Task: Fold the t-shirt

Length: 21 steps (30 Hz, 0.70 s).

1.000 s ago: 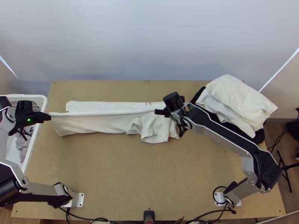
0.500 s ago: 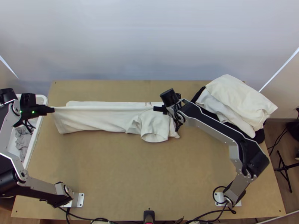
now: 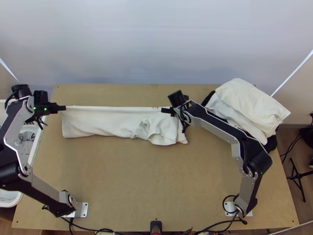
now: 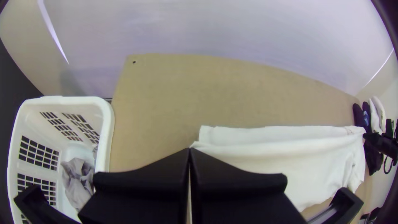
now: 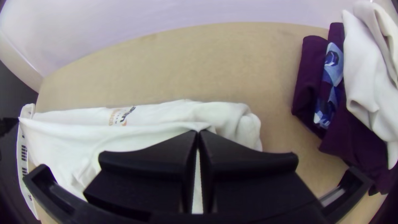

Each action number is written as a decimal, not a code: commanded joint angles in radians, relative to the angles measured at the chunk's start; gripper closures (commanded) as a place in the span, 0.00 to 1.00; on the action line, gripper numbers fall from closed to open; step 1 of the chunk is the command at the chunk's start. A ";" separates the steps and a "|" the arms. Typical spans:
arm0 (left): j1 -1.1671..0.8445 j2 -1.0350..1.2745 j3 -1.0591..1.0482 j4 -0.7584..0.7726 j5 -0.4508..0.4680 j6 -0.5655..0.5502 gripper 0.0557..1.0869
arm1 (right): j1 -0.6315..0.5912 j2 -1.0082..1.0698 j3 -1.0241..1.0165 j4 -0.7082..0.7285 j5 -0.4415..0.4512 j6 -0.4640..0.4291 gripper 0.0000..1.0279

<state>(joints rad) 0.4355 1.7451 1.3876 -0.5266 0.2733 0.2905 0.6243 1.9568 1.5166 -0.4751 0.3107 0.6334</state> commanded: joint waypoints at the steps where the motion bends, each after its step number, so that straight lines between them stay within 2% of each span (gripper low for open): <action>1: -0.057 0.096 0.071 0.011 -0.023 -0.014 0.96 | -0.028 0.051 0.036 0.012 0.002 -0.008 0.97; 18: -0.090 0.264 0.180 -0.004 -0.056 0.026 0.96 | -0.038 0.160 0.114 0.020 0.002 -0.001 0.96; 19: -0.090 0.261 0.180 -0.019 -0.054 0.029 0.95 | -0.038 0.159 0.114 0.020 0.002 0.000 0.82; 20: -0.089 0.257 0.179 -0.026 -0.056 0.027 0.88 | -0.038 0.156 0.114 0.020 0.002 0.002 0.59; 21: -0.087 0.251 0.176 -0.035 -0.056 0.026 0.70 | -0.038 0.152 0.113 0.020 0.002 -0.001 0.27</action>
<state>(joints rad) 0.3496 1.9827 1.5547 -0.5247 0.2237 0.2996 0.5877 2.0987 1.6188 -0.4599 0.3138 0.6270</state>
